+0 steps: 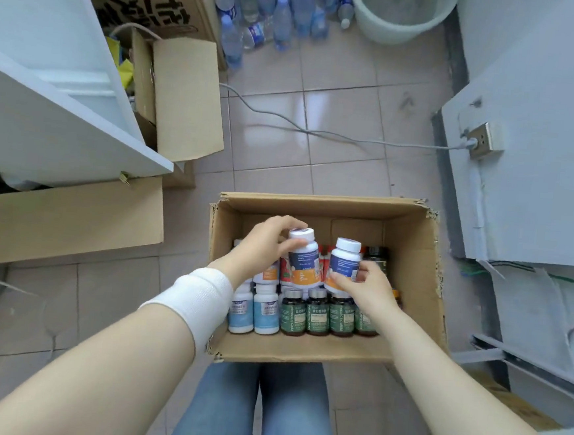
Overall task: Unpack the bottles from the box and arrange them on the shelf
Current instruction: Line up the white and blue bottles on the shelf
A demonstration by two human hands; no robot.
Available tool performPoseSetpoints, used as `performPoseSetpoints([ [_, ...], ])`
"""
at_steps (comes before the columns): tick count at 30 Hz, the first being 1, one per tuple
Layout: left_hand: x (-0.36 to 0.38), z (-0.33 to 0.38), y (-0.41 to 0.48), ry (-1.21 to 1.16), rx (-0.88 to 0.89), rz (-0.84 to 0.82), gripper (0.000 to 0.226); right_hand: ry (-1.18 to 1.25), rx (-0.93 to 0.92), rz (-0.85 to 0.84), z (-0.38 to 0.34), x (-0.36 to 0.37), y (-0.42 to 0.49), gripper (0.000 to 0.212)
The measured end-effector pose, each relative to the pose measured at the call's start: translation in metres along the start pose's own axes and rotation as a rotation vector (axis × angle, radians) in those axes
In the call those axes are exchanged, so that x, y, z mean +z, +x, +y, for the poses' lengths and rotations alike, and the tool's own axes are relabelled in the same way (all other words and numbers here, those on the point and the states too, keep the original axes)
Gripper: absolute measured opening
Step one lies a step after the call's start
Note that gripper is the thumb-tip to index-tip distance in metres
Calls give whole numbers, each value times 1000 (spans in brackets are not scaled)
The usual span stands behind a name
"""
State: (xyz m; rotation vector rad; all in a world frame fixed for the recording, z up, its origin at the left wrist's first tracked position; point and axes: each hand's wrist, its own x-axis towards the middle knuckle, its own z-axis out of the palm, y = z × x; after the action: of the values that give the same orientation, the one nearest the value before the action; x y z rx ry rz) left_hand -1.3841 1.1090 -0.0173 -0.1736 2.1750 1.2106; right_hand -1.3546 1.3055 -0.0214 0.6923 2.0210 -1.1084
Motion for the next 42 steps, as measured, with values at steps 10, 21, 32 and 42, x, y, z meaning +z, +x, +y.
performPoseSetpoints([
  [10, -33, 134, -145, -439, 189, -87, 19, 526, -183, 177, -15, -57, -219, 43],
  [21, 21, 268, -306, -429, 474, -487, 29, 1273, -521, 188, 38, -82, -442, 76],
  [32, 166, 360, -526, -293, 800, -816, 23, 1206, -736, 649, 183, -116, -660, 84],
  [42, 330, 433, -677, -55, 961, -1095, 26, 1123, -766, 996, 336, -173, -820, 61],
])
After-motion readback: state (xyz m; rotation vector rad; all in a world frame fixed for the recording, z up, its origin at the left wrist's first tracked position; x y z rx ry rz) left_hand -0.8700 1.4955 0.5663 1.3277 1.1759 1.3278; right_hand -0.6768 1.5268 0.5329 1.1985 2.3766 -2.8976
